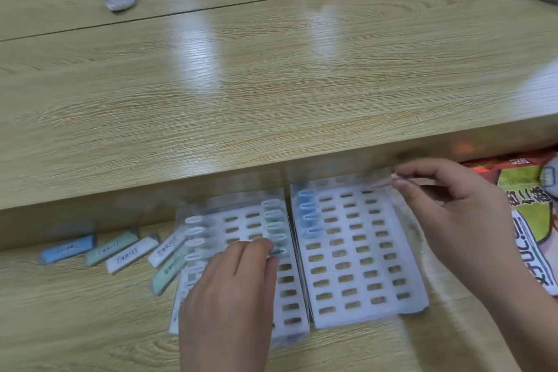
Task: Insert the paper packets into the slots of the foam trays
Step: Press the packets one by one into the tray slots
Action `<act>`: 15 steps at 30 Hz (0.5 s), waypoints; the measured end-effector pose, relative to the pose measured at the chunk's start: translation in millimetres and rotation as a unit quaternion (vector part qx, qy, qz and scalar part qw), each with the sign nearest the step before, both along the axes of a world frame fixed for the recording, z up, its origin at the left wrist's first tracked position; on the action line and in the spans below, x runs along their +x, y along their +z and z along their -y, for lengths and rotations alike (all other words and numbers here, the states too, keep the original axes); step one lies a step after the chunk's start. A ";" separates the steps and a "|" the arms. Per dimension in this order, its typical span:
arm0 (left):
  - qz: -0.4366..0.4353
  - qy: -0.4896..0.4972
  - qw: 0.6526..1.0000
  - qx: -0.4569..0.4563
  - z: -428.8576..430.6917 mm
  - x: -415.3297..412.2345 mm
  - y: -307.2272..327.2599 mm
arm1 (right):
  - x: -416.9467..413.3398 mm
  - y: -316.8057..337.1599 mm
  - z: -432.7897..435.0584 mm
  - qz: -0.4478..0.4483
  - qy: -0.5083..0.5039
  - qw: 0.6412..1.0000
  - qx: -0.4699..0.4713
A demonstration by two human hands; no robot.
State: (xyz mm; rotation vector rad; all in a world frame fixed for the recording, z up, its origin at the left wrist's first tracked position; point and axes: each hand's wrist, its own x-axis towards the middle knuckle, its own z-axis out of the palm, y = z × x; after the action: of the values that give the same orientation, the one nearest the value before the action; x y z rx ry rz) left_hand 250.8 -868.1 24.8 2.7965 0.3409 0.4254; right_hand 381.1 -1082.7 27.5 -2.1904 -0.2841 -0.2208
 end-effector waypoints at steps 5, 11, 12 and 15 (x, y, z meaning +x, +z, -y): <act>0.003 -0.002 1.000 -0.007 -0.5 0.4 -0.5 | 0.2 -1.2 2.6 -0.005 0.019 0.999 -0.037; 0.003 -0.004 1.000 -0.018 -0.9 0.3 -1.2 | 7.2 -4.6 3.6 0.057 0.053 0.978 -0.196; 0.005 -0.004 1.000 -0.018 -0.9 -0.2 -1.4 | 7.5 -6.9 2.8 0.079 0.055 0.972 -0.214; 0.005 -0.004 1.000 -0.012 -1.8 -2.7 -1.3 | 5.8 -13.1 -0.7 0.143 0.054 0.954 -0.256</act>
State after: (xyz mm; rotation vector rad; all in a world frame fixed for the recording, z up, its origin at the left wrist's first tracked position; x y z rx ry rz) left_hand 248.1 -866.4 23.5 2.7703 0.3309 0.4311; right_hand 386.9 -1082.0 14.4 -2.6429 -0.6853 -0.4461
